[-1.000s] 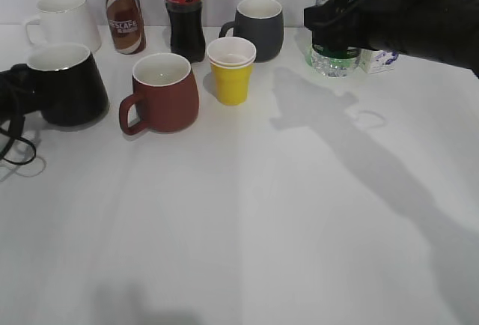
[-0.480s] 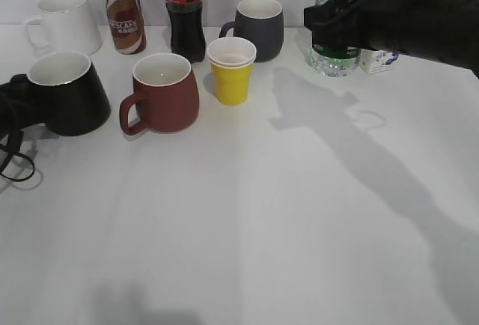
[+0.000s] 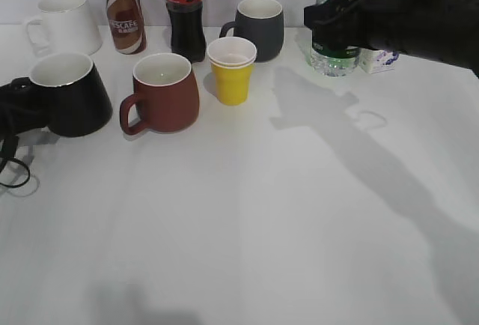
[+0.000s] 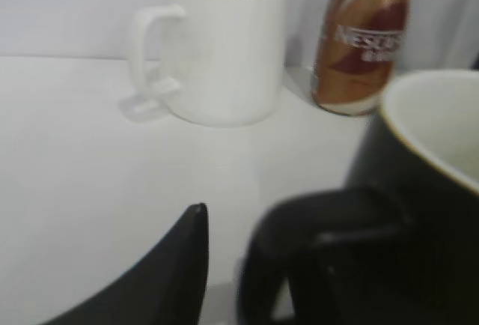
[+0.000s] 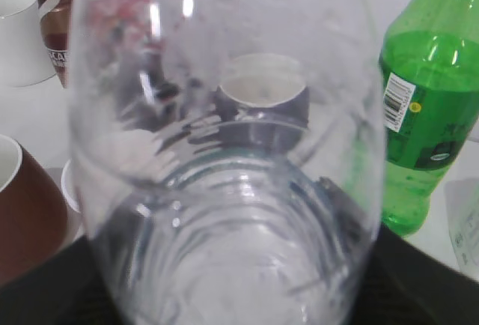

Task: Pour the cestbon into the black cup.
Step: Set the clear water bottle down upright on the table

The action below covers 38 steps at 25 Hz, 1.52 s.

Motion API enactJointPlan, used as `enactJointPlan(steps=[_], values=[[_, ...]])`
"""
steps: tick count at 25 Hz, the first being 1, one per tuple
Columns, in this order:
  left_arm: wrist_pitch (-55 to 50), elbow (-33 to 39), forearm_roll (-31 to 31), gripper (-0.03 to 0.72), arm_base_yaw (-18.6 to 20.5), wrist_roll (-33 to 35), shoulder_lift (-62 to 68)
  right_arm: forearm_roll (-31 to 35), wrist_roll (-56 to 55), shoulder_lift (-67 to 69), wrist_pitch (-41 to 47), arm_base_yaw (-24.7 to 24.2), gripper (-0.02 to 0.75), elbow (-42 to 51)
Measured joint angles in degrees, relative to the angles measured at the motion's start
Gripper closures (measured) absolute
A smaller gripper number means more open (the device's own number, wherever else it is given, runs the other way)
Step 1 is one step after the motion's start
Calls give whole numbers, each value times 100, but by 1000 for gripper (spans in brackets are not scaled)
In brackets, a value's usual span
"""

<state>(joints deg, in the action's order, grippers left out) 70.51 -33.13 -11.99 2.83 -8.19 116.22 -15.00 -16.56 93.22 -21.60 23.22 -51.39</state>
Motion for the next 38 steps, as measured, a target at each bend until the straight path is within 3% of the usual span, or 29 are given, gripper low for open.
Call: enactJointPlan(steps=[19, 25, 30, 38], values=[[-116, 1415, -64, 411, 0, 0, -1278, 95, -29, 50, -92, -195, 286, 13], [-118, 1875, -107, 414, 0, 0, -1867, 132, 39, 594, -1322, -448, 286, 403], [-118, 1902, -490, 420, 0, 0, -2380, 138, 229, 1368, -1764, -448, 286, 540], [-112, 1906, -549, 421, 0, 0, -2826, 44, 481, 1864, -2437, -448, 286, 590]])
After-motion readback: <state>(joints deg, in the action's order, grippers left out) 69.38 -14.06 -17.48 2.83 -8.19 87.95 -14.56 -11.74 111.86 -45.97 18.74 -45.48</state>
